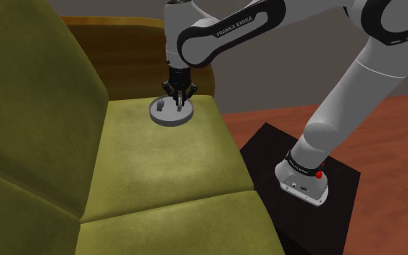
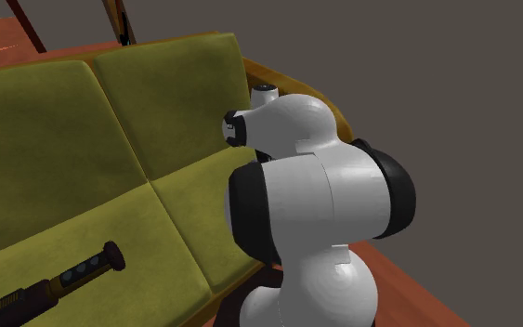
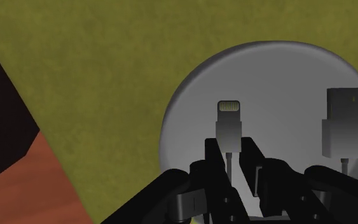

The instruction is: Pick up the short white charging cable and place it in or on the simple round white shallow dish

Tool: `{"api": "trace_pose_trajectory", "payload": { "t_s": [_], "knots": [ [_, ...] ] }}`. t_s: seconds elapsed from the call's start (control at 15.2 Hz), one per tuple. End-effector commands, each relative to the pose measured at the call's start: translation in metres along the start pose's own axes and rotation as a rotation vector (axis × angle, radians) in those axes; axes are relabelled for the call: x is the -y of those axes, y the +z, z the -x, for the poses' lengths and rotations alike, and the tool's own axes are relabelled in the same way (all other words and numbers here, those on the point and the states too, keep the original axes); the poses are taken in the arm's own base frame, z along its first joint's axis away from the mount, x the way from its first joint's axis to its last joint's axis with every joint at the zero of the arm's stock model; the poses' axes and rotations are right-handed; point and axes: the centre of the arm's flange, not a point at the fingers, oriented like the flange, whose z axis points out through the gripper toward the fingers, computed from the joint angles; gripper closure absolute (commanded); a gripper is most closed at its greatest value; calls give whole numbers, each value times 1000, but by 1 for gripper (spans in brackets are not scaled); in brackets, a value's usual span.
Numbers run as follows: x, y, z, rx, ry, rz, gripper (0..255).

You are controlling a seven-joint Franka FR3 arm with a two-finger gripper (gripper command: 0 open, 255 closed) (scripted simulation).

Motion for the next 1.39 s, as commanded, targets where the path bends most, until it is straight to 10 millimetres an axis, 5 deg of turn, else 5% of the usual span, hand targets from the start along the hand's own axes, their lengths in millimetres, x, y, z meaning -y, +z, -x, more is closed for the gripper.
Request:
{"api": "trace_pose_trajectory", "payload": {
  "t_s": [0.0, 0.26, 0.79, 0.86, 1.19, 1.32],
  "knots": [
    [1, 10, 0, 0, 0, 0, 255],
    [0, 29, 1, 0, 0, 0, 255],
    [0, 29, 1, 0, 0, 0, 255],
    [0, 29, 1, 0, 0, 0, 0],
    [0, 29, 1, 0, 0, 0, 0],
    [0, 3, 1, 0, 0, 0, 0]
  ]
}}
